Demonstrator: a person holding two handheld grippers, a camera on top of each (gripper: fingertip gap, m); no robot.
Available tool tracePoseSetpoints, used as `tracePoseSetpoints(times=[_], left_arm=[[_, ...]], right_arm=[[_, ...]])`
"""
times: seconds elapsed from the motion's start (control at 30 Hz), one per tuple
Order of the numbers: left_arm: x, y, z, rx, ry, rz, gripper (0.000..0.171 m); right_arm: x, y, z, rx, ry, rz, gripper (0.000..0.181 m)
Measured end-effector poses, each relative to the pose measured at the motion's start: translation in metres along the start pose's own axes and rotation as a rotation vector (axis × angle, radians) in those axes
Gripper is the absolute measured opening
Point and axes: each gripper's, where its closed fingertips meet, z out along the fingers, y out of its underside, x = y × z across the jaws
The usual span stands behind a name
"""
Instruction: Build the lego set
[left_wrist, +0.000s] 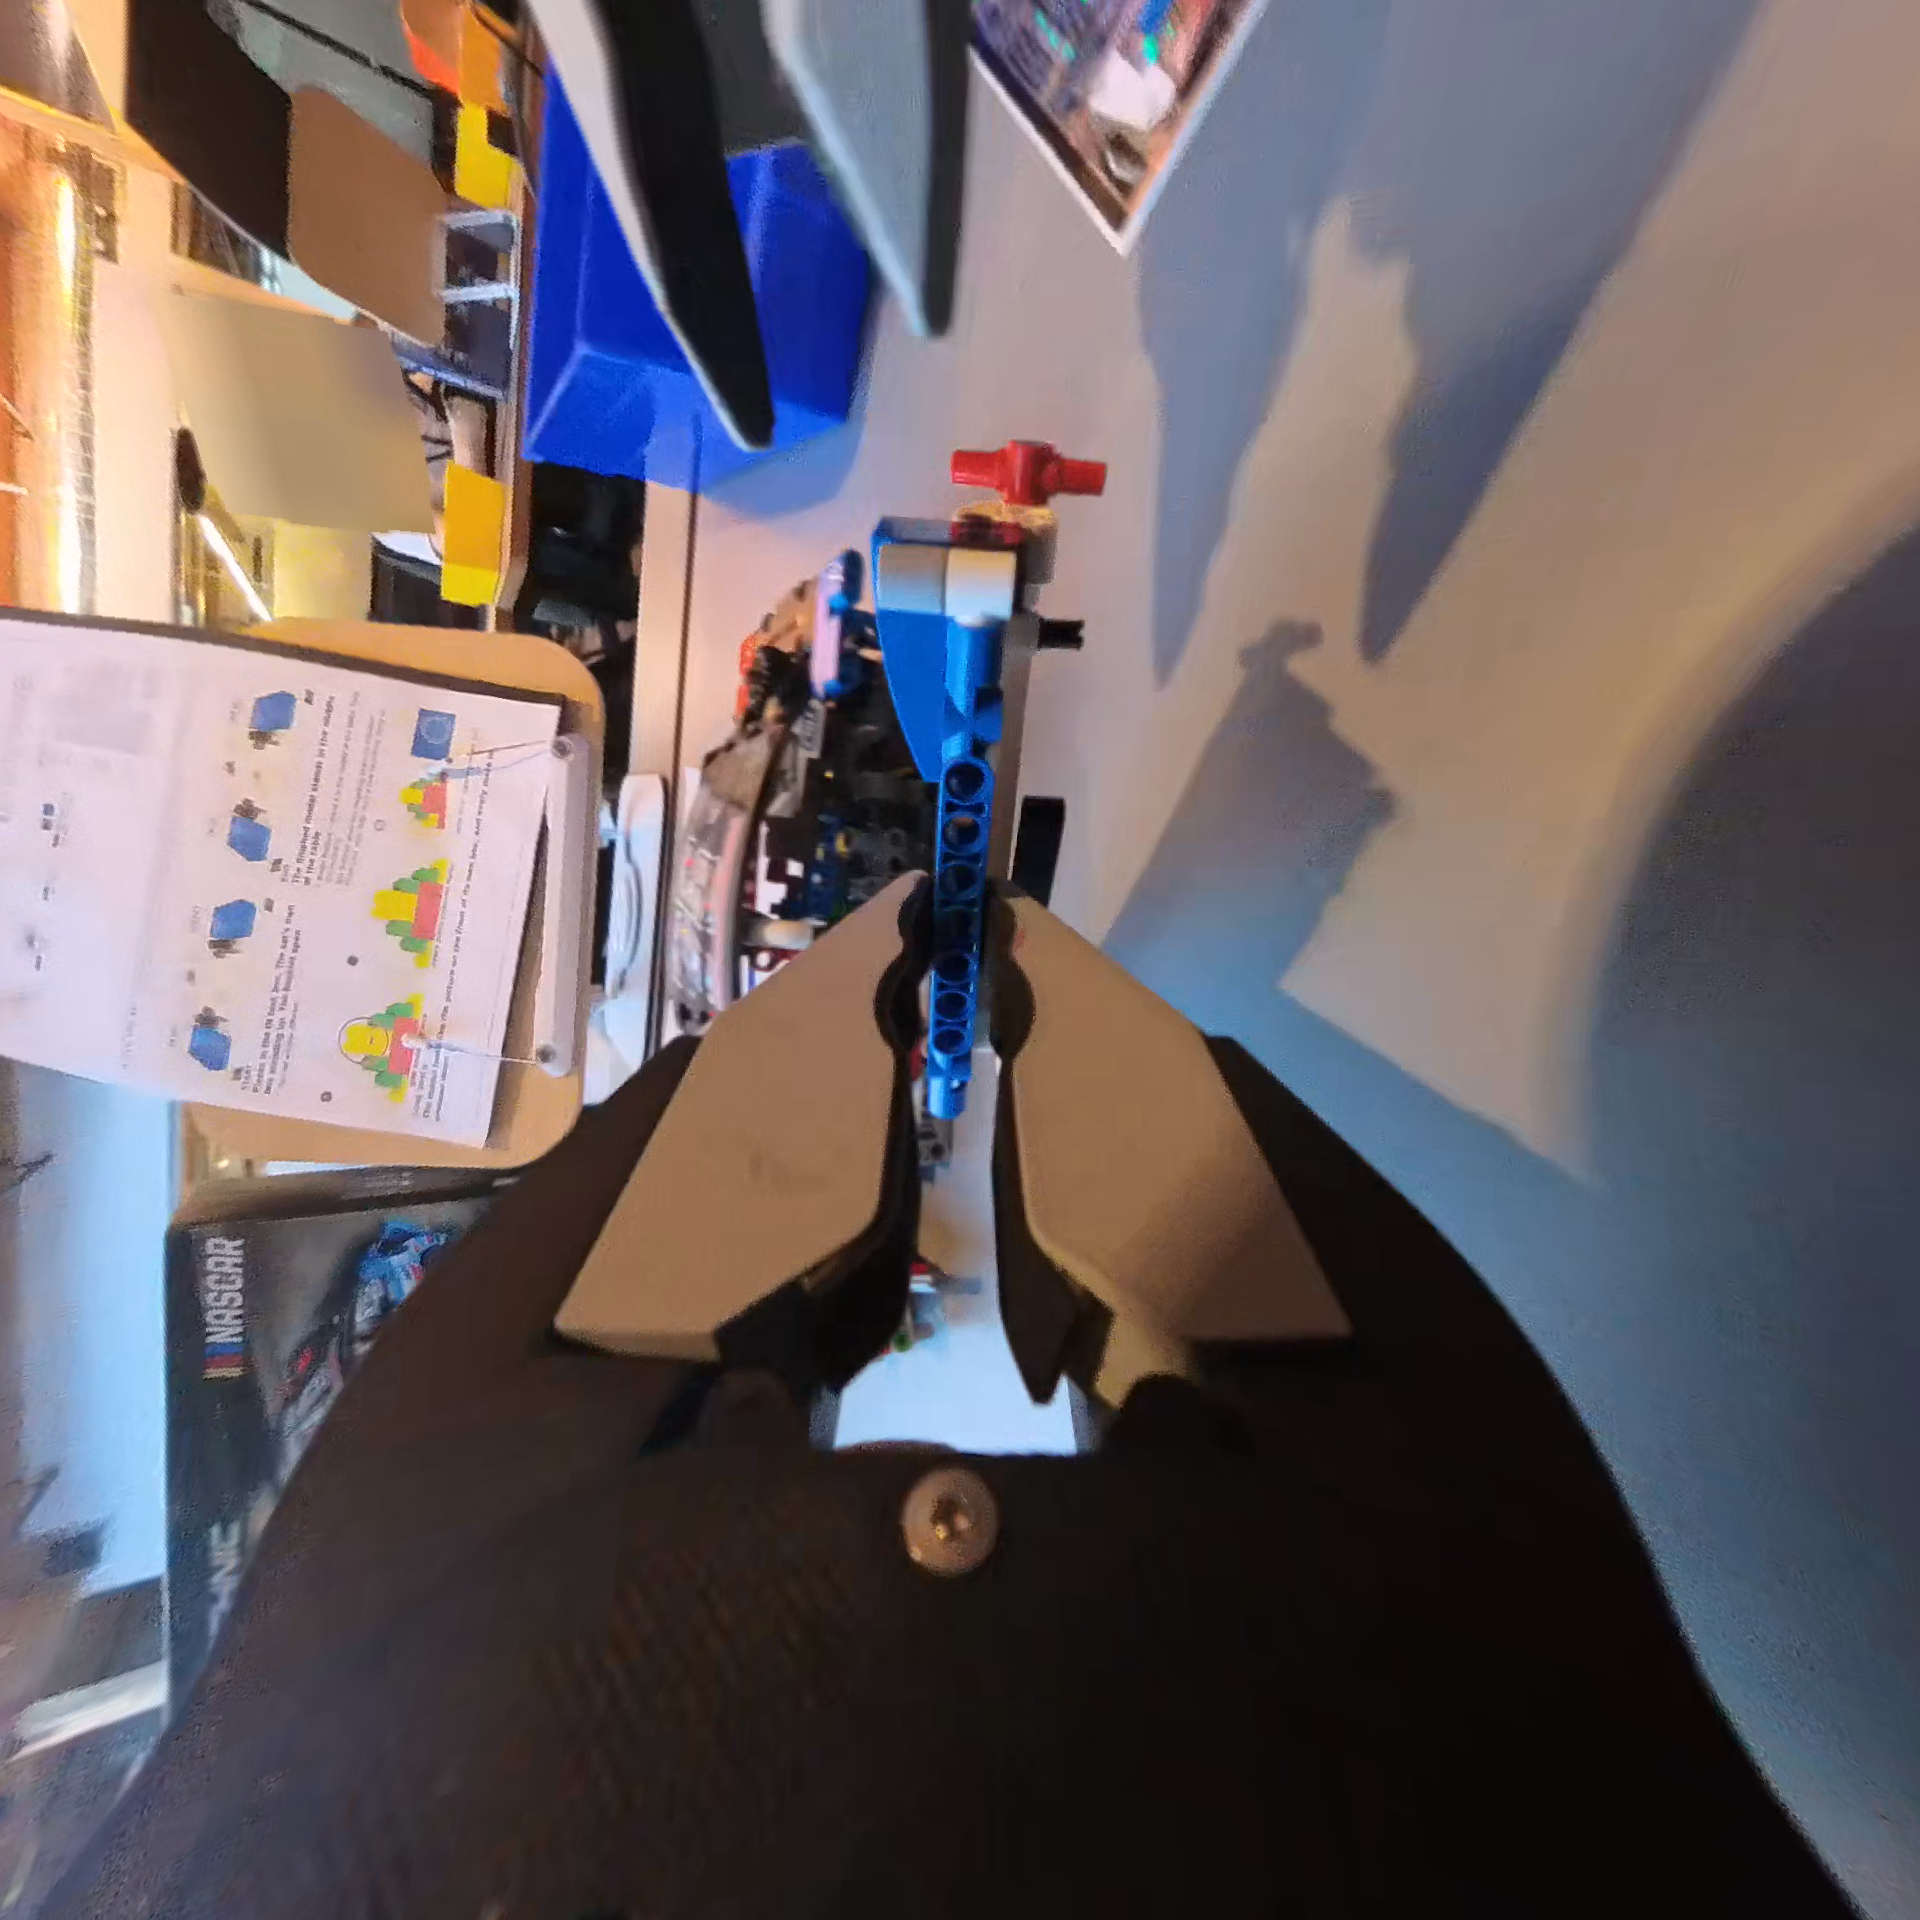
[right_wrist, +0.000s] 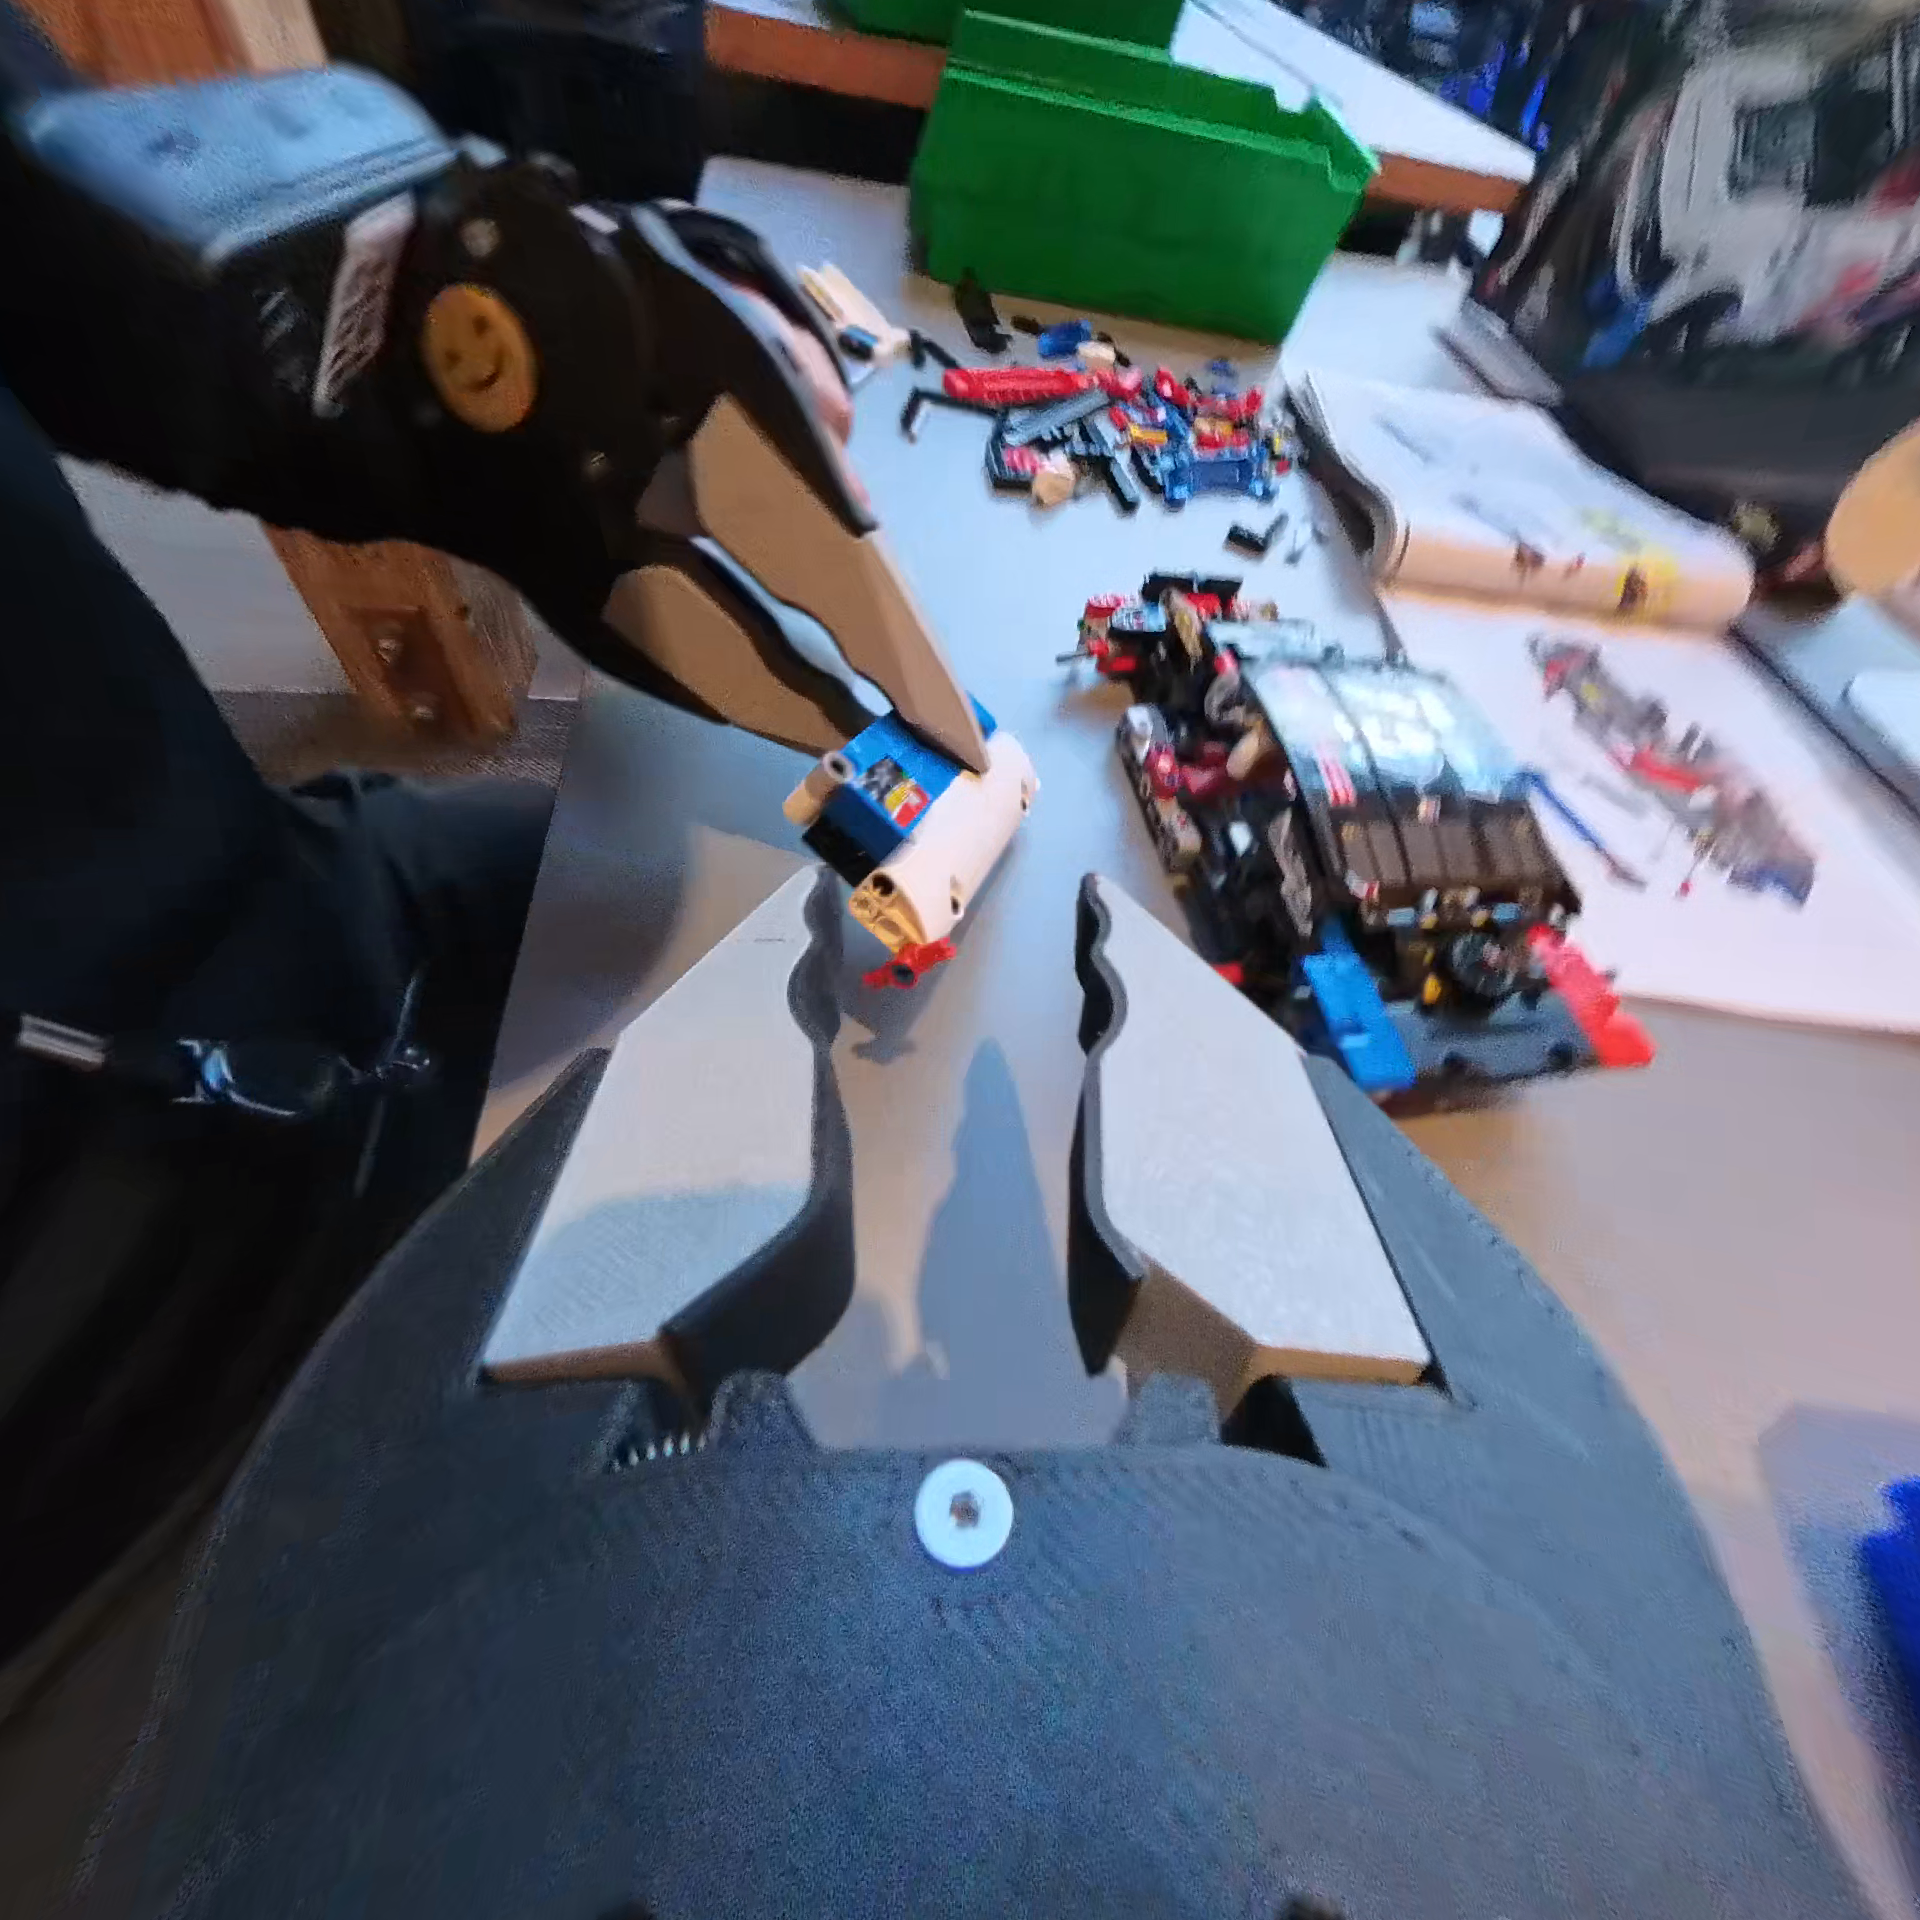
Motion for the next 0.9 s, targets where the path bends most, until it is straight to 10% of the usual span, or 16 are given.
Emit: tracePoseSetpoints(times=[0.23,0.33,0.9], left_arm=[[0.056,-0.017,0.001,-0.051,0.282,-0.278,0.036],[0.056,-0.037,-0.022,0.034,0.435,-0.504,0.078],[0.004,0.036,-0.025,0.138,0.356,-0.908,0.082]], right_arm=[[-0.006,0.043,-0.002,-0.135,0.021,0.172,0.045],[-0.014,0.043,-0.009,-0.128,0.024,0.2,0.051],[-0.037,0.069,0.032,-0.31,0.076,-0.039,0.073]])
